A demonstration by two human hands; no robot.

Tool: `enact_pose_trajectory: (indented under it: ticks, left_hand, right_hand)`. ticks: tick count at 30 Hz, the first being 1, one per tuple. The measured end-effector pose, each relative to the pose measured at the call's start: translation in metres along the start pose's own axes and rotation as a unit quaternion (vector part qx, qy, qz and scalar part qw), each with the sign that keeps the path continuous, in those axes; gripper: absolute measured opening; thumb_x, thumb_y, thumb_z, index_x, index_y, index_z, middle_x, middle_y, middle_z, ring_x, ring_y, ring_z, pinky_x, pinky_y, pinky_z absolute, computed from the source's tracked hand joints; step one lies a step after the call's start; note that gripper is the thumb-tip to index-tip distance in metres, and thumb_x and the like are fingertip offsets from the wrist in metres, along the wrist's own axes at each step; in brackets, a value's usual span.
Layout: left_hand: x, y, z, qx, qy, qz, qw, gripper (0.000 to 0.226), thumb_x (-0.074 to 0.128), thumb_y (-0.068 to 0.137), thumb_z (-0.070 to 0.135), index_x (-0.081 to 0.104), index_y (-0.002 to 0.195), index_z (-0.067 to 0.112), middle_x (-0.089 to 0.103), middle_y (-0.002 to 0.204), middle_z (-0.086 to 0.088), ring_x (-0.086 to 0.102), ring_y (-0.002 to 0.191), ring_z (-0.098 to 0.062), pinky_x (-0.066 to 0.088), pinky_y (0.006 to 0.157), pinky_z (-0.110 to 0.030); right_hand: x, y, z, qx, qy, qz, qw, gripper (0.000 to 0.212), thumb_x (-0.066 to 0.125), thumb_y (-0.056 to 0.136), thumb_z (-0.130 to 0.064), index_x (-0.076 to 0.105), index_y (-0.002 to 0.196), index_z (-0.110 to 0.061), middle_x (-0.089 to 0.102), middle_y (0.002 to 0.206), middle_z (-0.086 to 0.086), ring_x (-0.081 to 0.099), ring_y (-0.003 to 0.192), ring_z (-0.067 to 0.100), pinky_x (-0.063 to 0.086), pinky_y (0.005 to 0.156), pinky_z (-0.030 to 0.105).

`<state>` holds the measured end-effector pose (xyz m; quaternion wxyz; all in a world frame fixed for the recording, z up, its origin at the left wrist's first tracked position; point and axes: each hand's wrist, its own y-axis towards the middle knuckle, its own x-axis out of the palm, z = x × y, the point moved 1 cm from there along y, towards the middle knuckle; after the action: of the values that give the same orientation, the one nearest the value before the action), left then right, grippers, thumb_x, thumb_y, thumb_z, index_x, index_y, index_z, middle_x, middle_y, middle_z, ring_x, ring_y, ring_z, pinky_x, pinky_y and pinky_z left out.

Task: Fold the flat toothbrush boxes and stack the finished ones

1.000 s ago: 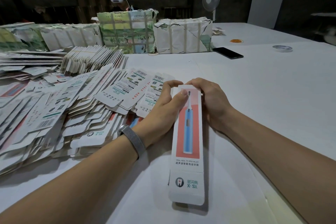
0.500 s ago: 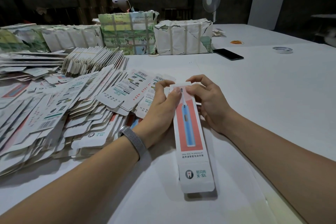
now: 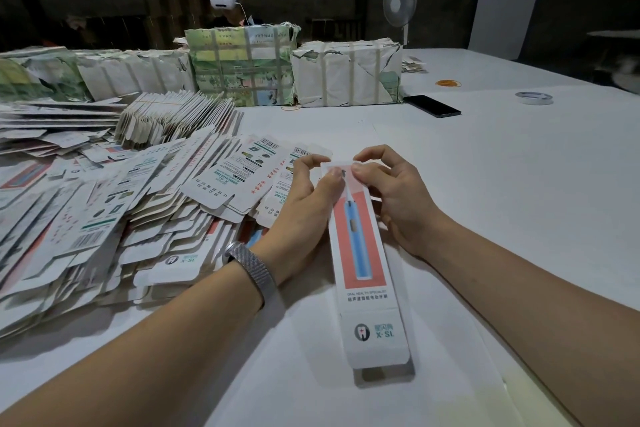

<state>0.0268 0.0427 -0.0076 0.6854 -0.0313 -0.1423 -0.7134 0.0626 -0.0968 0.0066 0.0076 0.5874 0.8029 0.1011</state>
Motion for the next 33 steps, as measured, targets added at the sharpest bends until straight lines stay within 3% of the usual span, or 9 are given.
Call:
enact_pose_trajectory:
  ticks: [4, 7, 11, 17, 21, 24, 27, 29, 33]
  left_hand:
    - [0.000, 0.003, -0.001, -0.009, 0.020, 0.011, 1.000, 0.005, 0.045, 0.107, 0.034, 0.043, 0.111, 0.037, 0.072, 0.074, 0.002, 0.069, 0.063, -0.017, 0.058, 0.063, -0.034]
    - [-0.001, 0.002, -0.003, -0.012, 0.038, 0.000, 0.999, 0.008, 0.044, 0.108, 0.033, 0.043, 0.114, 0.037, 0.073, 0.072, 0.001, 0.069, 0.061, -0.015, 0.055, 0.053, -0.028]
    - [-0.003, 0.002, -0.007, -0.005, 0.030, -0.005, 1.000, 0.011, 0.050, 0.104, 0.036, 0.042, 0.111, 0.038, 0.073, 0.072, -0.003, 0.069, 0.059, -0.017, 0.047, 0.044, -0.022]
    - [-0.008, 0.005, -0.005, 0.010, -0.004, 0.041, 0.999, 0.032, 0.066, 0.093, 0.041, 0.038, 0.108, 0.040, 0.073, 0.076, -0.008, 0.070, 0.059, -0.020, 0.048, 0.044, -0.024]
    - [-0.006, 0.005, -0.004, 0.033, 0.012, 0.057, 0.998, 0.042, 0.079, 0.072, 0.056, 0.041, 0.088, 0.049, 0.068, 0.063, 0.002, 0.058, 0.047, -0.013, 0.042, 0.040, -0.022]
    - [-0.004, 0.006, -0.005, 0.046, 0.029, 0.050, 0.997, 0.039, 0.078, 0.067, 0.061, 0.042, 0.078, 0.052, 0.066, 0.061, 0.004, 0.051, 0.043, -0.011, 0.040, 0.040, -0.021]
    - [-0.003, 0.005, -0.004, 0.035, 0.028, 0.045, 0.998, 0.041, 0.070, 0.078, 0.059, 0.037, 0.100, 0.047, 0.065, 0.062, 0.004, 0.051, 0.042, -0.010, 0.039, 0.039, -0.021]
    - [-0.006, 0.006, -0.005, 0.020, 0.017, 0.066, 0.997, 0.032, 0.064, 0.088, 0.054, 0.039, 0.104, 0.044, 0.061, 0.059, 0.005, 0.048, 0.042, -0.009, 0.036, 0.038, -0.021]
    - [-0.013, 0.010, -0.009, 0.007, 0.014, 0.071, 0.997, 0.011, 0.056, 0.102, 0.042, 0.046, 0.104, 0.046, 0.060, 0.061, 0.002, 0.047, 0.045, -0.010, 0.036, 0.039, -0.021]
  right_hand:
    - [0.000, -0.001, -0.001, 0.008, 0.031, 0.024, 0.999, 0.009, 0.058, 0.099, -0.028, 0.062, 0.091, -0.026, 0.072, 0.082, 0.004, 0.069, 0.068, 0.022, 0.060, 0.065, 0.036]
    - [0.000, 0.000, -0.002, 0.013, 0.042, 0.046, 0.998, 0.005, 0.058, 0.100, -0.025, 0.061, 0.096, -0.023, 0.073, 0.089, 0.008, 0.069, 0.071, 0.022, 0.061, 0.067, 0.036]
    - [-0.002, -0.001, -0.004, 0.017, 0.028, 0.046, 0.998, 0.009, 0.061, 0.098, -0.025, 0.063, 0.107, -0.022, 0.073, 0.100, 0.013, 0.073, 0.069, 0.024, 0.060, 0.056, 0.030]
    - [-0.014, 0.003, -0.013, 0.024, -0.128, -0.019, 0.991, 0.018, 0.067, 0.094, -0.031, 0.068, 0.112, -0.028, 0.074, 0.098, 0.002, 0.075, 0.070, 0.018, 0.056, 0.055, 0.023]
    - [-0.024, 0.003, -0.026, 0.037, -0.279, -0.139, 0.949, 0.066, 0.072, 0.074, -0.051, 0.059, 0.136, -0.034, 0.066, 0.116, -0.005, 0.072, 0.097, 0.015, 0.057, 0.087, 0.032]
    - [-0.024, 0.001, -0.037, 0.046, -0.341, -0.156, 0.926, 0.075, 0.071, 0.067, -0.053, 0.056, 0.138, -0.037, 0.066, 0.111, -0.012, 0.071, 0.094, 0.009, 0.054, 0.090, 0.032]
    - [-0.031, -0.004, -0.046, 0.021, -0.424, -0.114, 0.898, 0.072, 0.069, 0.069, -0.050, 0.054, 0.139, -0.040, 0.063, 0.103, -0.021, 0.066, 0.077, -0.004, 0.049, 0.072, 0.022]
    - [-0.046, -0.008, -0.053, 0.005, -0.493, -0.070, 0.867, 0.070, 0.070, 0.075, -0.049, 0.050, 0.142, -0.042, 0.059, 0.106, -0.024, 0.062, 0.076, -0.004, 0.043, 0.065, 0.017]
    - [-0.108, -0.040, -0.065, 0.054, -0.656, 0.006, 0.753, 0.071, 0.064, 0.078, -0.057, 0.048, 0.143, -0.034, 0.054, 0.119, -0.009, 0.054, 0.099, 0.012, 0.046, 0.083, 0.031]
